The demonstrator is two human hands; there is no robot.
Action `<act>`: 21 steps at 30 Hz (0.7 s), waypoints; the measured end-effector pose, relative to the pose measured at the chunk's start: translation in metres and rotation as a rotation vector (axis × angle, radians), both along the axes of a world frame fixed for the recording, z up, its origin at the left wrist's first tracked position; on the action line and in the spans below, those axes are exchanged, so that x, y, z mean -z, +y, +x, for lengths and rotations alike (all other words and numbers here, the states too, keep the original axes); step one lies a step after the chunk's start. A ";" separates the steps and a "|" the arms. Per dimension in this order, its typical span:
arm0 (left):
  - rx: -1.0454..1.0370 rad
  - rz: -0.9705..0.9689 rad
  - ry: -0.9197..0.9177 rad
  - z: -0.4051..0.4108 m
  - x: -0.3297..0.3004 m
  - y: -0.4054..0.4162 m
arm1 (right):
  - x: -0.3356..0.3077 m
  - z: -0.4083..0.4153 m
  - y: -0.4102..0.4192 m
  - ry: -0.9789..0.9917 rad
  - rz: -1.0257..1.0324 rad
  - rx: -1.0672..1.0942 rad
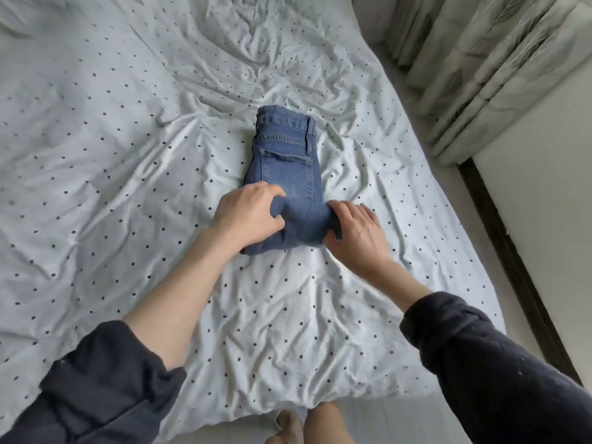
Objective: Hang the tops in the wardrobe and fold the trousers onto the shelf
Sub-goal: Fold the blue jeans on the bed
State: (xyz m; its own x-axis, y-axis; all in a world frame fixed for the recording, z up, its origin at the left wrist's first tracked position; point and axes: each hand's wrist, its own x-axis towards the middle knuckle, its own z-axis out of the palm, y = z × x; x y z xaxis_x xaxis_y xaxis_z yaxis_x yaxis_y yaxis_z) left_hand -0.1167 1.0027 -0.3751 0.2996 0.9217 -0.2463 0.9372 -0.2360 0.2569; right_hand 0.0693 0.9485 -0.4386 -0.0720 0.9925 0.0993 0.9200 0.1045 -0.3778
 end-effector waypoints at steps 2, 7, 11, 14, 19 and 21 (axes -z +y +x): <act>-0.028 0.177 -0.038 0.003 0.008 0.020 | -0.006 0.000 0.031 0.037 -0.007 0.038; 0.005 0.596 0.047 0.015 0.050 0.040 | 0.016 -0.006 0.098 -0.031 0.044 0.041; 0.122 0.442 0.227 0.007 0.087 0.026 | 0.038 -0.009 0.133 -0.049 0.112 0.061; 0.160 0.300 0.348 -0.001 0.099 0.038 | 0.053 -0.015 0.148 -0.081 0.233 -0.044; 0.216 0.091 0.556 0.001 0.103 0.058 | 0.080 -0.021 0.139 -0.164 0.050 -0.175; 0.217 0.008 0.628 0.007 0.107 0.056 | 0.084 -0.020 0.141 -0.200 -0.058 -0.194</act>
State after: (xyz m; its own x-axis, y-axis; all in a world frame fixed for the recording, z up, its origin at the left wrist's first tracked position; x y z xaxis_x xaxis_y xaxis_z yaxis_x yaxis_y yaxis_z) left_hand -0.1096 1.0589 -0.4818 0.2802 0.8594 -0.4278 0.8391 -0.4357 -0.3257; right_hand 0.0489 1.0893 -0.5229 -0.2740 0.9617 0.0077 0.9416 0.2699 -0.2015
